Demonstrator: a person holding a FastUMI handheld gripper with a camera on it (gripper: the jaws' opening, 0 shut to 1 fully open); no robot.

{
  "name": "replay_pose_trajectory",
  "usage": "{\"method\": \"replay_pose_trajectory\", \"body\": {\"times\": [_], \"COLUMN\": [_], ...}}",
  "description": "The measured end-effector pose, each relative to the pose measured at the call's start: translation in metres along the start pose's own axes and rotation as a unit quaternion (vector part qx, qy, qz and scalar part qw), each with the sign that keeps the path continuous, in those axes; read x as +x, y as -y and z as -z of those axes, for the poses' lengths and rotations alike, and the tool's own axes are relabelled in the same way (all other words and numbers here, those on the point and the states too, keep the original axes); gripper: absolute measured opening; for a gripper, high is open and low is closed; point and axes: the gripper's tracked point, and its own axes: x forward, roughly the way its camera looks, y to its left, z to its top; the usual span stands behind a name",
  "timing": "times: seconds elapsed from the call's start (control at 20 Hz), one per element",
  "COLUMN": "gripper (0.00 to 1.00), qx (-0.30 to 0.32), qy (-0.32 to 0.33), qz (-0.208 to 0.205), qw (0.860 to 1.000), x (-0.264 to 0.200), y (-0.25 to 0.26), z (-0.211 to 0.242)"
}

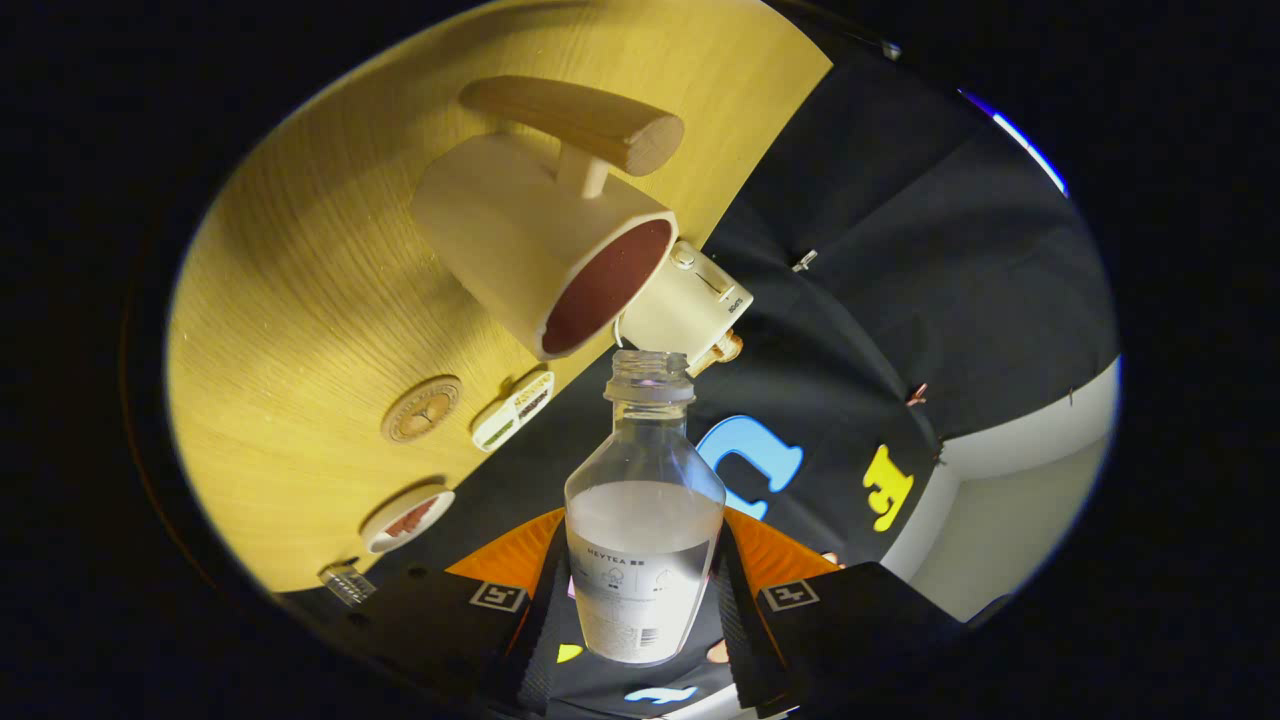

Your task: Take the bottle from table, then pour the juice into the cup, finally place the bottle on the coaster

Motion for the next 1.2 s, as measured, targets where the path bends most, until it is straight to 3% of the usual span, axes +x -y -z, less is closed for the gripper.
{"method": "replay_pose_trajectory", "body": {"times": [0.15, 0.25, 0.5, 0.65, 0.75, 0.9, 1.0, 1.05, 1.1, 1.2], "gripper": [0.7, 0.7, 0.71, 0.72, 0.72, 0.72, 0.72, 0.72, 0.72, 0.72], "qx": [0.095, 0.17, 0.398, 0.496, 0.563, 0.685, 0.755, 0.778, 0.793, 0.811], "qy": [-0.028, -0.052, -0.079, -0.106, -0.124, -0.13, -0.122, -0.119, -0.116, -0.11], "qz": [-0.046, -0.061, -0.069, -0.082, -0.093, -0.106, -0.088, -0.077, -0.065, -0.04], "qw": [0.994, 0.982, 0.911, 0.858, 0.812, 0.709, 0.638, 0.612, 0.594, 0.573], "x": [-0.007, -0.014, -0.013, -0.007, -0.013, -0.013, -0.012, -0.01, -0.008, -0.007], "y": [-0.019, -0.026, -0.017, -0.021, -0.027, -0.029, -0.018, -0.013, -0.008, 0.001], "z": [-0.002, -0.005, -0.027, -0.032, -0.033, -0.035, -0.024, -0.016, -0.006, 0.015]}}
